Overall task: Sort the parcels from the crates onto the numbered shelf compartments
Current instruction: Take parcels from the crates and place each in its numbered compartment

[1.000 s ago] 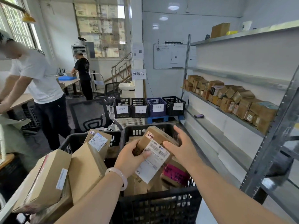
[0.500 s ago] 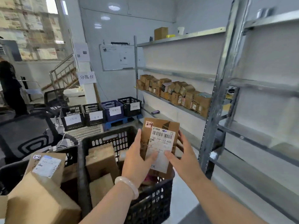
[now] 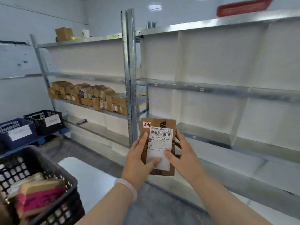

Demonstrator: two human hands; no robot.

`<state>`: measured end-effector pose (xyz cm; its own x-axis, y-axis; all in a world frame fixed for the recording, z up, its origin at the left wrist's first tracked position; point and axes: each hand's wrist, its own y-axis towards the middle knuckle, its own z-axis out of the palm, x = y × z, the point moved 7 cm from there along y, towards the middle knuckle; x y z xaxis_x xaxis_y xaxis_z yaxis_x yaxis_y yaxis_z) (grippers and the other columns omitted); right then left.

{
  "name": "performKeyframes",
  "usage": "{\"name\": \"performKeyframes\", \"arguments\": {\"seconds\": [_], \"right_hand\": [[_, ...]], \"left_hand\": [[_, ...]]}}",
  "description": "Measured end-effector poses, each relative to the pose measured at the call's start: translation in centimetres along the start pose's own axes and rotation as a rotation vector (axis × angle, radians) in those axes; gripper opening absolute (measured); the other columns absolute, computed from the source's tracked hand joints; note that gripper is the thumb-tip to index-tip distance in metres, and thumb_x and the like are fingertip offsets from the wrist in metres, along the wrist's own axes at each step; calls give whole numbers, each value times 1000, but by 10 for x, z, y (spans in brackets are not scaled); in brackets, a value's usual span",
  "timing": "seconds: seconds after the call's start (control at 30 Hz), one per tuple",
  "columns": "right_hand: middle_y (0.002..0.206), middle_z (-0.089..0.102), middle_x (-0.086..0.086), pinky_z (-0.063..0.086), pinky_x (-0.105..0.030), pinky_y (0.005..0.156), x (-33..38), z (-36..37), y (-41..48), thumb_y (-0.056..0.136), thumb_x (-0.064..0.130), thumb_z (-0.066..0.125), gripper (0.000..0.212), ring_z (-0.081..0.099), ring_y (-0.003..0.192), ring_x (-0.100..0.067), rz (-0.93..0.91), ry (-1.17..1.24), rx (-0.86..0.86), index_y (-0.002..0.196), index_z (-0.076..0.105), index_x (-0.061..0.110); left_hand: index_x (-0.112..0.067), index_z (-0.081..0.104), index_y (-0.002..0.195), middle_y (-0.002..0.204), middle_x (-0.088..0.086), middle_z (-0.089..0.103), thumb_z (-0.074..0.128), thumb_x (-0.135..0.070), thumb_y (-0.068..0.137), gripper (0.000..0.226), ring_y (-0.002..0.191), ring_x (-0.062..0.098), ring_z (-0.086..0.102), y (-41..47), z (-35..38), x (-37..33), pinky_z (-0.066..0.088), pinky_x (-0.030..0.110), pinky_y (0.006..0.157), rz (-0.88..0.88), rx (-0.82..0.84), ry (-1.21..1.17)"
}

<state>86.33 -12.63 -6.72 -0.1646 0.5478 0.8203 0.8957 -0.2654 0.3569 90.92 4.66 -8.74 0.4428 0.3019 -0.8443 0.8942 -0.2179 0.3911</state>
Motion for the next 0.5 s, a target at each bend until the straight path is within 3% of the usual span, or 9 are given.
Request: {"name": "performKeyframes", "arguments": {"seconds": [0.07,0.2,0.33,0.5], "right_hand": [[145,39,19,41,-41,108,-27,-52,-5,85,38,69,79,37,132,-2,10,-99,-33,143,18,54],[145,32,24,27,-25,111,-79,-167,-25,86,38,68,80,29,130,5,28,-310,-99,140,11,56],[153,26,17,29,-32,114,-134,-272,-47,87,48,62,82,26,140,-5,95,-531,-161,148,7,47],[158,18,16,22,-28,114,-183,-374,-82,88,51,59,83,19,144,-7,169,-707,-246,151,5,40]], "left_hand": [[-82,16,127,148,-10,37,83,-27,77,99,136,10,39,7,55,-20,40,43,113,15,31,-21],[-77,17,133,147,-10,37,82,-28,79,98,134,11,42,12,175,-64,42,43,111,57,143,-102],[-78,10,126,146,-8,34,79,-30,81,95,135,13,38,8,292,-117,37,38,114,113,241,-113],[-81,6,125,147,-6,33,79,-32,81,98,136,15,33,-3,405,-166,35,42,115,185,353,-125]]}}
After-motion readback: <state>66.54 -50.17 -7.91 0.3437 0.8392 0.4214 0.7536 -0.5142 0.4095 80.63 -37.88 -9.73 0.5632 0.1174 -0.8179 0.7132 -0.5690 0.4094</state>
